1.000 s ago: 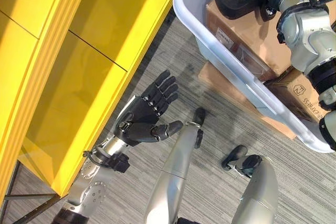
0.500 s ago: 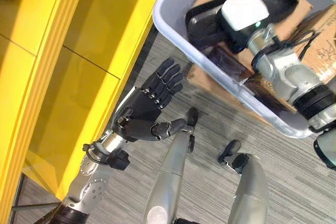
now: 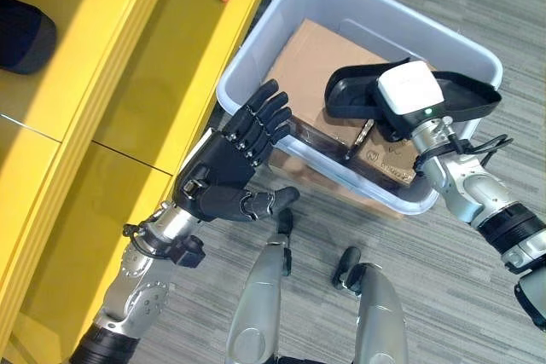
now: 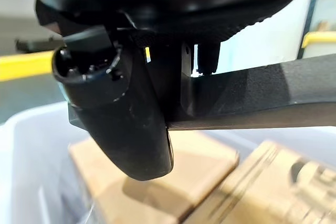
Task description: Move parts from the plastic box to the shelf.
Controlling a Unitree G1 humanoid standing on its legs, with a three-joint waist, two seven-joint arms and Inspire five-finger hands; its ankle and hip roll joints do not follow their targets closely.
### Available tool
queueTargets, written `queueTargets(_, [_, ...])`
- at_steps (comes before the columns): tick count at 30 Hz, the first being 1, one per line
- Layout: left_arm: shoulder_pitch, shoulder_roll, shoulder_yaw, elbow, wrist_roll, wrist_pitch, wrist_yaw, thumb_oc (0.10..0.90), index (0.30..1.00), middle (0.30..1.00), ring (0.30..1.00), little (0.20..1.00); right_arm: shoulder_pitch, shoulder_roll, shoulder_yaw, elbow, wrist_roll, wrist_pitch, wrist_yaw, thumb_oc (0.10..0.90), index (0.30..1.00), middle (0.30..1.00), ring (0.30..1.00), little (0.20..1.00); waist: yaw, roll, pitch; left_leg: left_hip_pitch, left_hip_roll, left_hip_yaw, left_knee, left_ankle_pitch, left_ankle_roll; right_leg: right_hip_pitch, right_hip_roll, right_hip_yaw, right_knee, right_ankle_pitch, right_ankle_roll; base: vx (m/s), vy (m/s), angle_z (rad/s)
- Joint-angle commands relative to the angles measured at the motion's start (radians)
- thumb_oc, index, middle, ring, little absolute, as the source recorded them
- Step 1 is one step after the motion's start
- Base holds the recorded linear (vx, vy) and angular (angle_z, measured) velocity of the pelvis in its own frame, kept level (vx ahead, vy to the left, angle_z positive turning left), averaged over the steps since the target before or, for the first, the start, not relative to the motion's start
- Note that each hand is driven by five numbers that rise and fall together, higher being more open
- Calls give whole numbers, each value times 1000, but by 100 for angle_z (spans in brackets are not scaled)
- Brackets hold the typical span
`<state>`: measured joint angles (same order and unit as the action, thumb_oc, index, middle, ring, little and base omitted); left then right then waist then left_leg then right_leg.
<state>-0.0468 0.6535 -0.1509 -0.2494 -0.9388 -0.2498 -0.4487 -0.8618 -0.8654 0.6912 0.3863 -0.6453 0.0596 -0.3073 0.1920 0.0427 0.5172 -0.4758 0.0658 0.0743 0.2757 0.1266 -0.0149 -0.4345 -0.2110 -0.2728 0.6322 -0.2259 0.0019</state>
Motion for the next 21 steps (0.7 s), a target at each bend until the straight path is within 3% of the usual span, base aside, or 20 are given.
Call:
queueTargets(1, [-51,-9,32,-119,-30,-58,-45,900,1000,1000,1000,1000,-107,-76,-103,-157,22,-42,-14,400,300,300,300,300,3,10,-12,100,11,1,-18,-98,-31,159,15,-54,-70,-17,41,62,8,7])
queueTargets(7, [-22,0,69,-111,-17,-58,-39,900,1000,1000,1000,1000,-24,-109,-158,-236,54,-50,33,400,300,300,300,300,-20,-8,-81,206,31,8,-116,-72,-47,254,23,-60,-214,43,58,85,29,-5])
queueTargets(9, [-20,-16,83,-105,19,-39,-35,900,1000,1000,1000,1000,17,-94,-196,-248,117,-47,121,400,300,300,300,300,-39,-16,-150,301,49,14,-201,-47,-61,338,38,-56,-315,81,66,237,54,-17])
queueTargets(11, [-8,-35,109,-107,-28,23,-62,900,1000,1000,1000,1000,110,-74,-258,-311,305,-28,319,400,300,300,300,300,-61,-27,-210,347,67,20,-236,-33,-71,383,40,-54,-346,92,66,247,39,-5])
queueTargets(13, [0,-49,122,-106,-28,38,-60,900,1000,1000,1000,1000,151,-63,-274,-338,377,-14,406,400,300,300,300,300,-70,-33,-227,366,73,23,-249,-28,-74,402,46,-49,-362,96,67,139,7,-14])
queueTargets(16, [0,-42,160,-79,220,-7,26,900,1000,1000,1000,1000,189,-32,-275,-405,469,50,570,400,300,300,300,300,-87,-52,-280,424,105,31,-302,-3,-92,456,50,-44,-417,120,74,172,-2,-10])
queueTargets(18, [-1,-31,174,-67,281,-22,48,900,1000,1000,1000,1000,192,-31,-276,-427,492,71,617,400,300,300,300,300,-91,-55,-291,439,114,37,-320,6,-98,474,51,-44,-435,126,77,87,1,-10])
queueTargets(21, [0,26,234,-40,479,-110,100,900,1000,1000,1000,1000,206,-46,-285,-487,565,137,731,400,300,300,300,300,-100,-65,-320,463,135,53,-354,24,-113,507,51,-45,-476,141,86,93,-7,-9])
